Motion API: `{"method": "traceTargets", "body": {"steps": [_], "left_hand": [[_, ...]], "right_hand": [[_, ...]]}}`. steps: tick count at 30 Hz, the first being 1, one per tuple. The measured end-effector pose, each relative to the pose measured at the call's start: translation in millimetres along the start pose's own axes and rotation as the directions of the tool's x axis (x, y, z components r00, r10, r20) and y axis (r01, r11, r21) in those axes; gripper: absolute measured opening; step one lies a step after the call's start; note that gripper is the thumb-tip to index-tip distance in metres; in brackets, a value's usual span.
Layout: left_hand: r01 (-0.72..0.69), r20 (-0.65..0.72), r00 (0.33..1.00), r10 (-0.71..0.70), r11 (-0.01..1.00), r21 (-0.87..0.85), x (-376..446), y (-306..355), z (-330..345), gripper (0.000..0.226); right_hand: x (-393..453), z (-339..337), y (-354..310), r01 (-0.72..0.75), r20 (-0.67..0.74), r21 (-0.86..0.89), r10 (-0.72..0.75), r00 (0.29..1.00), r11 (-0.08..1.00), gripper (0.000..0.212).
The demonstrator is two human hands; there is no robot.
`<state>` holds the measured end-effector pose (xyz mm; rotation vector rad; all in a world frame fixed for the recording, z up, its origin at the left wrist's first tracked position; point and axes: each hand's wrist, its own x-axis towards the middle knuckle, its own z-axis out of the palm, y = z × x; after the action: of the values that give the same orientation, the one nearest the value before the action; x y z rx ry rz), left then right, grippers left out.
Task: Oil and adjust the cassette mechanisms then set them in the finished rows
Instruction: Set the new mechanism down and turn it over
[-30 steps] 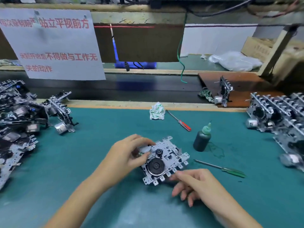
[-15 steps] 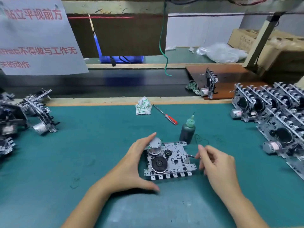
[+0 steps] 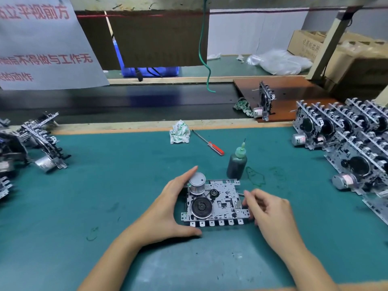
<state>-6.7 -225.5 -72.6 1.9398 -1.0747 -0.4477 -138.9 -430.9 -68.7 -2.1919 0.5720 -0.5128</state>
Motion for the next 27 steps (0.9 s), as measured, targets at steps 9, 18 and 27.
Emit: {"method": "traceTargets", "body": {"steps": [9, 18, 27], "left_hand": [[-0.016, -0.097, 0.995, 0.032, 0.987, 0.158, 6.0, 6.5, 6.5, 0.104], [0.041, -0.053, 0.998, -0.041, 0.999, 0.004, 4.9, -2.7, 3.6, 0.120], [0.066, 0.011, 0.998, -0.067, 0.998, 0.023, 4.4, -1.1, 2.2, 0.125]], "right_hand": [[0.7, 2.1, 2.0, 0.022, -0.042, -0.007, -0.023, 0.999, 1.000, 0.033], [-0.6, 1.7, 0.3, -0.001, -0.101, 0.126, 0.014, 0.995, 0.992, 0.028], [-3.3, 1.7, -3.8, -0.004, 0.038, 0.100, 0.000, 0.999, 0.995, 0.026]]}}
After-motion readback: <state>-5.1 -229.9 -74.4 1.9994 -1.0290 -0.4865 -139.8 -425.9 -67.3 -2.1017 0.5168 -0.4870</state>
